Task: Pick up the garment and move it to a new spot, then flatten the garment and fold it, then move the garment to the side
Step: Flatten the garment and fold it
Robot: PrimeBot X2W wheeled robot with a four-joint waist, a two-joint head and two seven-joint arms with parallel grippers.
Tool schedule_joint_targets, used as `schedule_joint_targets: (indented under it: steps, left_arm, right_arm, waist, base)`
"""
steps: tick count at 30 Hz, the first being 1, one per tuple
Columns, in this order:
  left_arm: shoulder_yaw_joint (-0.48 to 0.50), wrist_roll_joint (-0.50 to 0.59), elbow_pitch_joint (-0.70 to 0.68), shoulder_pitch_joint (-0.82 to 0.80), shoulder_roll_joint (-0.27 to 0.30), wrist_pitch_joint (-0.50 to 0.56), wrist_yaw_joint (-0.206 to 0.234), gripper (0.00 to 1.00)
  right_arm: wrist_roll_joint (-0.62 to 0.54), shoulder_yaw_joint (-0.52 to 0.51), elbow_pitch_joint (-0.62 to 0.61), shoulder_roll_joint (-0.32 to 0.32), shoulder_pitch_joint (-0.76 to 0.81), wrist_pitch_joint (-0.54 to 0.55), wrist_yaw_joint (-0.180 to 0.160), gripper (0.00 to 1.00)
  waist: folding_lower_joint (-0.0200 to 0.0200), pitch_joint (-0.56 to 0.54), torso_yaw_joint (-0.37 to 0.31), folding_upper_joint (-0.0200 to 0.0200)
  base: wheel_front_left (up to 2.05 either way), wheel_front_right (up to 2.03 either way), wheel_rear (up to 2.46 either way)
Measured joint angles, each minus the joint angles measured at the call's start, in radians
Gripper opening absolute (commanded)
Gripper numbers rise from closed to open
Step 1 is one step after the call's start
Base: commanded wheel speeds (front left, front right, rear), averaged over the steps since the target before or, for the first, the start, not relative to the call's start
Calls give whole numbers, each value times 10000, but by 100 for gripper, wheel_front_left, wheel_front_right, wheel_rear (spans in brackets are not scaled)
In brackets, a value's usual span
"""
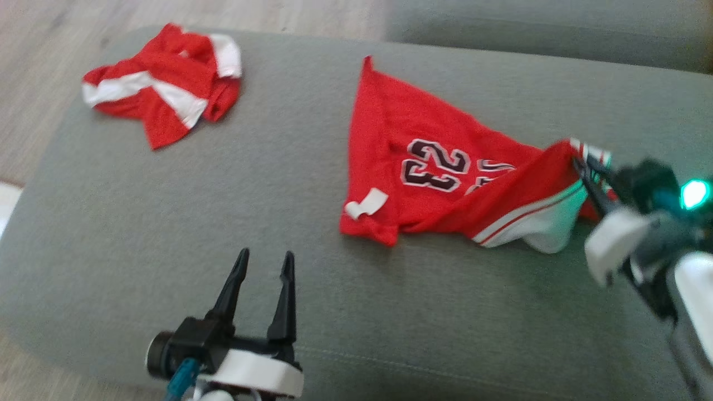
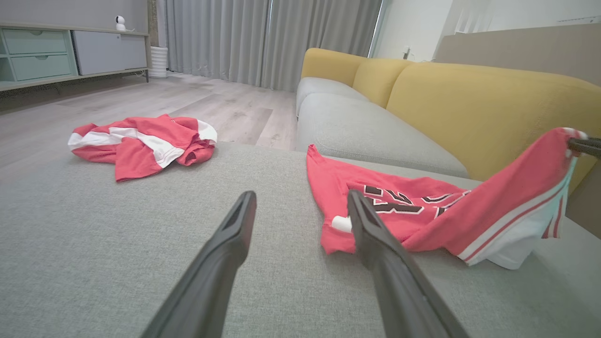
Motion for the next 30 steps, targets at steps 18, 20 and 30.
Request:
schedule_joint_targets:
  steps: [18, 20, 30]
  left_arm:
    - [-232, 111, 616, -973, -548, -263, -385, 100]
    - [-213, 111, 623, -959, -522, -263, -376, 100]
    - [-111, 94, 516, -472, -247, -244, -207, 100]
  right_arm:
    - [173, 1522, 7779, 1645, -5684, -2518, 0, 100]
    - [433, 1513, 7823, 1718, -5682, -2940, 0, 100]
    - [1912, 341, 6830, 1768, -3661, -3722, 0, 100]
  waist:
    - [2, 1189, 1610, 0]
    - [2, 1089, 1404, 0]
    - [-1, 379, -52, 0]
  base:
    - [0, 0, 0]
    - [0, 0, 0]
    - [0, 0, 0]
